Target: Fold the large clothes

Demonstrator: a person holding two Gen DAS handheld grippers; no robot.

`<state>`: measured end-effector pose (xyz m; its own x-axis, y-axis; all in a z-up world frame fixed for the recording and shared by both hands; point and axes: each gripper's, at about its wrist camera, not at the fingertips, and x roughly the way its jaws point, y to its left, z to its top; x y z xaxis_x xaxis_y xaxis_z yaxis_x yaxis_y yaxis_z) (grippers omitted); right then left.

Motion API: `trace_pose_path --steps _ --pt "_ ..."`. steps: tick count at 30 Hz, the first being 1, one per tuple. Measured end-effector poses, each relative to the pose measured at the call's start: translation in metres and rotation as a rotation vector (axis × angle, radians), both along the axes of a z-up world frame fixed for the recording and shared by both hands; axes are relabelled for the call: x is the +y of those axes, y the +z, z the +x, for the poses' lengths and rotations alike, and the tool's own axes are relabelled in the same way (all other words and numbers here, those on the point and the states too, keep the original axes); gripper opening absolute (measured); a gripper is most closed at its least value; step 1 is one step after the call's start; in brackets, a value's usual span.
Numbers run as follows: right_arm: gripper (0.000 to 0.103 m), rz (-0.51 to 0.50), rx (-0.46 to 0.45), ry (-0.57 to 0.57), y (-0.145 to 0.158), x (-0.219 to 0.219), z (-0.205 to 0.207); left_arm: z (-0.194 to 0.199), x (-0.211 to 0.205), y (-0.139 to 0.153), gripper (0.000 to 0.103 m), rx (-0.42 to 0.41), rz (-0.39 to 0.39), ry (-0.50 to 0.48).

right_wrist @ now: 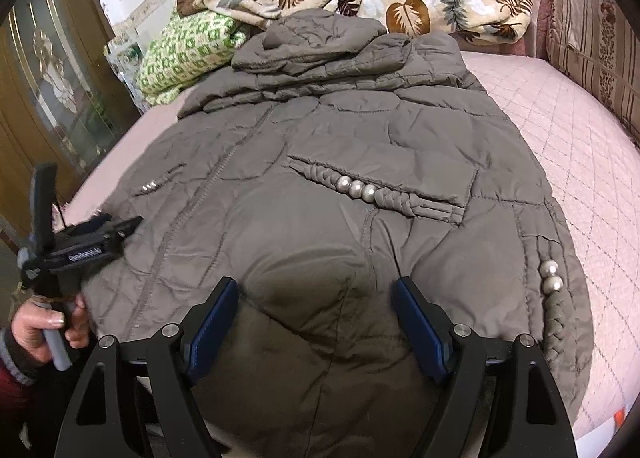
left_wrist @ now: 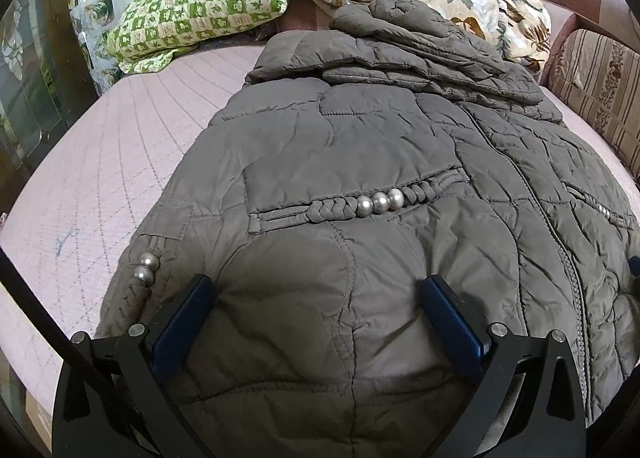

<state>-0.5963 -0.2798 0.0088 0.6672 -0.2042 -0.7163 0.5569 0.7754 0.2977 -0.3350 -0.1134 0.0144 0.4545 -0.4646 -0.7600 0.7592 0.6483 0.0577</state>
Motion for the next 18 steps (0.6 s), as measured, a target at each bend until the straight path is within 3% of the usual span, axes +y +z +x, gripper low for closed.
trace_pose_path --steps 4,9,14,18 --pt "0.083 0.044 -0.111 -0.035 0.016 -0.01 -0.024 -0.003 0.006 0.007 0.103 -0.013 0.013 -0.01" --pt "0.083 0.039 -0.24 -0.181 0.04 -0.034 -0.074 -0.001 0.036 0.02 0.103 -0.002 -0.049 0.013" --pt "0.083 0.098 -0.218 -0.399 0.029 -0.062 -0.118 0.018 0.08 0.028 0.103 0.069 -0.122 0.109" --pt "0.083 0.213 -0.227 -0.482 0.01 -0.075 -0.141 0.049 0.122 0.019 0.103 0.216 -0.18 0.26"
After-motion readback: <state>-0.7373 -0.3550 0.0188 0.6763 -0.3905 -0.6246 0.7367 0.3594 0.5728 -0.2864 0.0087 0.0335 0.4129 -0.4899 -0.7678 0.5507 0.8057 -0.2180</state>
